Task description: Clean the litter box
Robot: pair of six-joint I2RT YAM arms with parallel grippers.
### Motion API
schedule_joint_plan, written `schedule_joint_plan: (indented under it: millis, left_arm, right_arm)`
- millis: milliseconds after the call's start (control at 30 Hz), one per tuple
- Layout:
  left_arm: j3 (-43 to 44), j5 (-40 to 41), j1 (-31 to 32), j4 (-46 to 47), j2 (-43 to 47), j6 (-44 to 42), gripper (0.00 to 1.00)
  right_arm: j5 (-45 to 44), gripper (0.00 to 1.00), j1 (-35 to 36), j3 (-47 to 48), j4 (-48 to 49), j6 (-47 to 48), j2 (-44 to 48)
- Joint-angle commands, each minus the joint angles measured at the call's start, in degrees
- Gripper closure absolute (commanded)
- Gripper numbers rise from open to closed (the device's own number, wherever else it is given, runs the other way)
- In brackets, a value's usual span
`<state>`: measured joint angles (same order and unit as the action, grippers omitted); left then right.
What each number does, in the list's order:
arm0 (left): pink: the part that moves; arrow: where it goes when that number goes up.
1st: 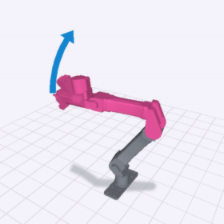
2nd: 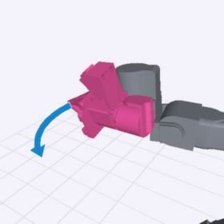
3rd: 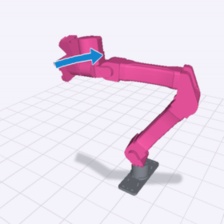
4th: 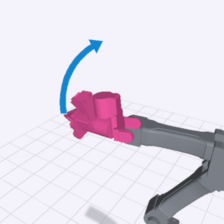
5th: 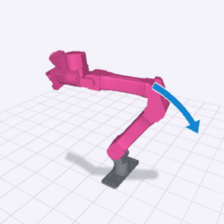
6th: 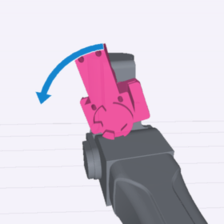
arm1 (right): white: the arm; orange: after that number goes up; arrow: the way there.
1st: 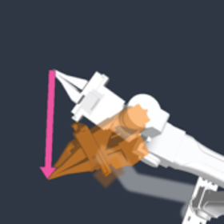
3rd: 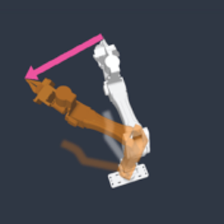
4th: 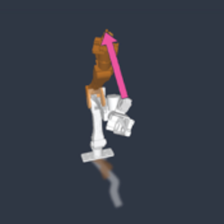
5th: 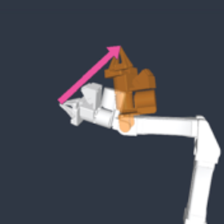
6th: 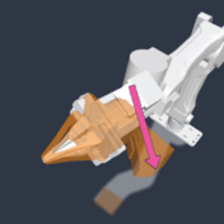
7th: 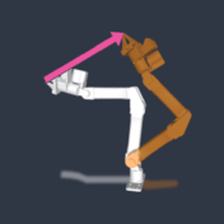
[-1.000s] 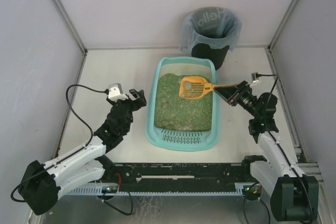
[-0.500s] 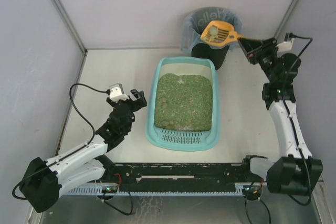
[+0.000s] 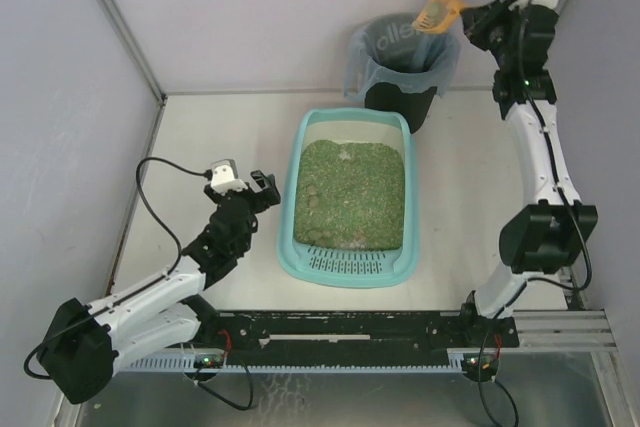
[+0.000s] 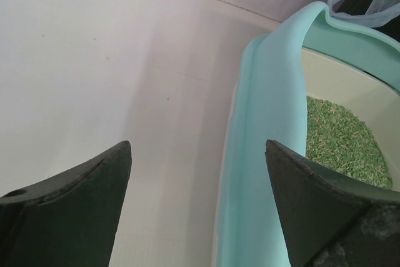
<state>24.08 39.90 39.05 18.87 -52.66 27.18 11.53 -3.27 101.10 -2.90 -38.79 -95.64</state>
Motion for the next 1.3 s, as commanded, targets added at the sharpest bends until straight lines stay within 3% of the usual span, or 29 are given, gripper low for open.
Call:
schedule_joint_plan:
  millis: [0, 167, 367, 500, 667, 867, 1100, 1267]
  left_arm:
    - [3.02, -0.79, 0.15, 0.35, -0.48, -1.60, 0.09]
    - [3.11, -1.05, 0.15, 0.29, -0.49, -1.74, 0.09]
    - [3.29, -0.92, 0.15, 0.20, -0.84, -1.87, 0.09]
    - [3.67, -0.72, 0.15, -0.06, -1.43, -2.07, 0.09]
    - [4.05, -0.77, 0.15, 0.63, -2.74, -2.43, 0.09]
    - [4.63, 0.04, 0.18, 1.27, -4.31, -2.22, 0.08]
    - [4.05, 1.15, 0.28, 2.44, -4.35, -2.21, 0.08]
    - [1.36, 2.47, 0.24, 7.61, -3.19, -3.44, 0.08]
  right_arm:
    - [-9.12, 1.00, 6.34, 10.51, -9.15, 23.12, -3.44]
    - [-20.55, 1.00, 12.75, 12.94, -6.69, 42.12, -5.81]
    - [-28.17, 1.00, 18.74, 10.11, 2.42, 63.66, -6.26]
    - [-31.06, 1.00, 20.37, 9.03, 5.53, 67.14, -5.28]
    - [-19.72, 1.00, 20.32, -5.36, 16.81, 59.85, 5.86]
    - [-2.05, 1.00, 17.17, -21.07, 26.13, 34.95, 19.52]
    - [5.01, 1.00, 15.58, -32.10, 22.45, 16.61, 28.94]
    - [7.62, 1.00, 16.16, -36.22, 10.68, 10.60, 34.46]
